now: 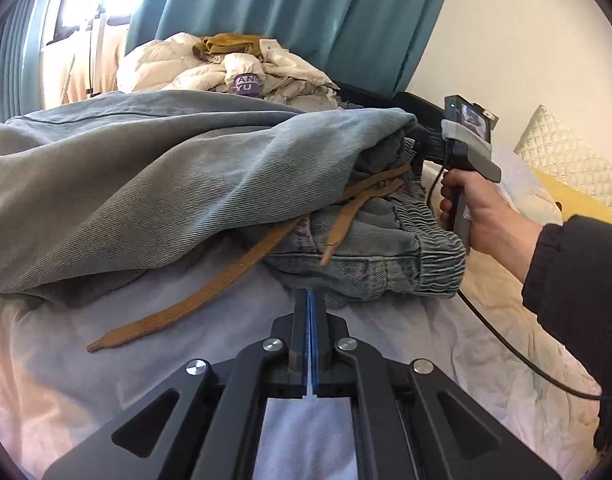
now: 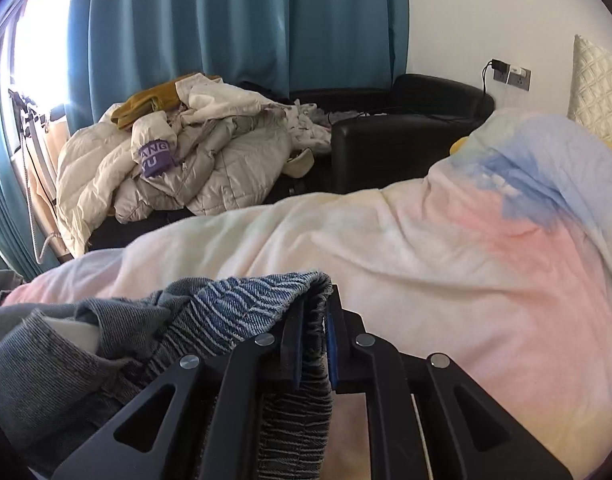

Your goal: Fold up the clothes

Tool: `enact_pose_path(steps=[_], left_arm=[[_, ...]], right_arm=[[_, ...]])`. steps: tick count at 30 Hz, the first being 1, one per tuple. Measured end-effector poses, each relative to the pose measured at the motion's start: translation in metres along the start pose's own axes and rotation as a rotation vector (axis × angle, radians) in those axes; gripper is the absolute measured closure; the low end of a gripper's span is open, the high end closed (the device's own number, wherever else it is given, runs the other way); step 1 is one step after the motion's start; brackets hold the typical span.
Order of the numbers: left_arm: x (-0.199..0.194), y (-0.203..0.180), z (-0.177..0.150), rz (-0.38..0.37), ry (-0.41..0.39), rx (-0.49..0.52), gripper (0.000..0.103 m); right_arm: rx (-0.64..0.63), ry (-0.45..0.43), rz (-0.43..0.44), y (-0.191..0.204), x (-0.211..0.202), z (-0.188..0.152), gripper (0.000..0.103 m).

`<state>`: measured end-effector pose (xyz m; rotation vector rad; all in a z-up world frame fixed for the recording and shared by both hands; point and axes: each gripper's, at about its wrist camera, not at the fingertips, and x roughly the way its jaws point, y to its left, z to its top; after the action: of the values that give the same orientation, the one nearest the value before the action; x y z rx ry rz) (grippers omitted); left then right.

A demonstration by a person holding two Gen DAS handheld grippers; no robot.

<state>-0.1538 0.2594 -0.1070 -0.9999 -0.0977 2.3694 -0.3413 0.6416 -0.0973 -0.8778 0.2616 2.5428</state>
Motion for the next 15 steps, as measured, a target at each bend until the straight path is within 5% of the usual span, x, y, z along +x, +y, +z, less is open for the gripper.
enact_pose_path(steps=[6, 11, 15], left_arm=[[-0.021, 0.006, 0.006, 0.022, -0.002, -0.005, 0.090], [-0.075, -0.001, 0.013, 0.057, -0.042, 0.063, 0.074], [-0.125, 0.001, 0.013, 0.099, -0.070, 0.079, 0.064]], right_arm=[[0.039, 0.037, 0.047, -0.021, -0.021, -0.004, 0.086], [0.086, 0.031, 0.112, -0.038, -0.083, -0.015, 0.052], [0.137, 0.028, 0.215, -0.039, -0.137, -0.038, 0.046]])
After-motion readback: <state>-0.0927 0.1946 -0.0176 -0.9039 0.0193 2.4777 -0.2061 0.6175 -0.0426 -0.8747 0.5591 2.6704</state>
